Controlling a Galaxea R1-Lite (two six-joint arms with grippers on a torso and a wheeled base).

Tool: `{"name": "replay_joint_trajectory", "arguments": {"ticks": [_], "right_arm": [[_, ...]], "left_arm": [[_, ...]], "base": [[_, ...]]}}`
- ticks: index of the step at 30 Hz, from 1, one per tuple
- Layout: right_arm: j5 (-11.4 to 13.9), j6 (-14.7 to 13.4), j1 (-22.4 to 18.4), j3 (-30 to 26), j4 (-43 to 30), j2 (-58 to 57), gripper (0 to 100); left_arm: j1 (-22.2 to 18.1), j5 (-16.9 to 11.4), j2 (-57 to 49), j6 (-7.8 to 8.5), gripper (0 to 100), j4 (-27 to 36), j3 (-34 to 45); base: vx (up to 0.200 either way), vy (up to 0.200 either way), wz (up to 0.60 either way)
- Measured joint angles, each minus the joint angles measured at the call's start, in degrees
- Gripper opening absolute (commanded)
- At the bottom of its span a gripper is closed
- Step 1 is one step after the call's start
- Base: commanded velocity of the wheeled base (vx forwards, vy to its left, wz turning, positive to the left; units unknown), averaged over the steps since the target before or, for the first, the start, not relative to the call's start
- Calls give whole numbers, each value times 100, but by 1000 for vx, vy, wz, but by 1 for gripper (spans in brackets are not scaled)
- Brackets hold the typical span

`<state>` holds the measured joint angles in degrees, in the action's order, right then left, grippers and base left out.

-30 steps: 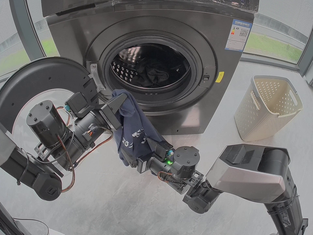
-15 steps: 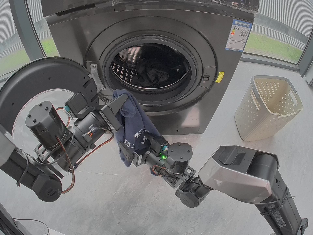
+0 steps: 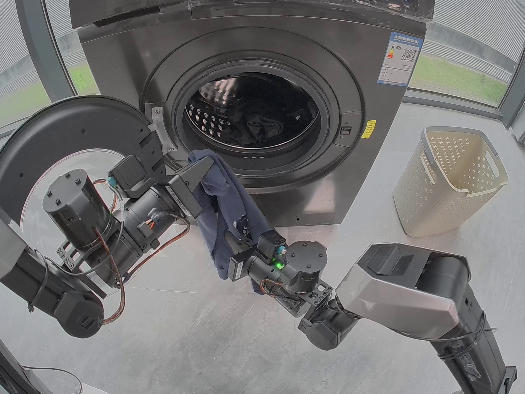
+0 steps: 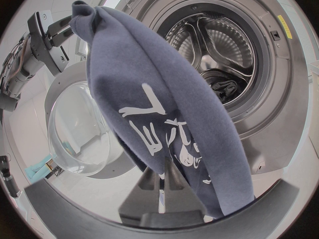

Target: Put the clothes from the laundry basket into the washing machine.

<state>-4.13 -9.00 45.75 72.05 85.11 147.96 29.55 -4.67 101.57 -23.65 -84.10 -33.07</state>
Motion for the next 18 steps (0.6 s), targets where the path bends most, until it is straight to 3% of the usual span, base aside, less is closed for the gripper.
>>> {"name": "replay_joint_trajectory", "arguments": {"ticks": [7, 18], "right_arm": [[-123, -2, 66, -597, 17, -400, 0], [-128, 0, 66, -529, 67, -479, 0]], "left_arm": [[-20, 0, 11, -7, 0, -9, -11], [-23, -6, 9, -24, 0, -11, -22]], "base": [[0, 0, 0], [0, 0, 0]]}}
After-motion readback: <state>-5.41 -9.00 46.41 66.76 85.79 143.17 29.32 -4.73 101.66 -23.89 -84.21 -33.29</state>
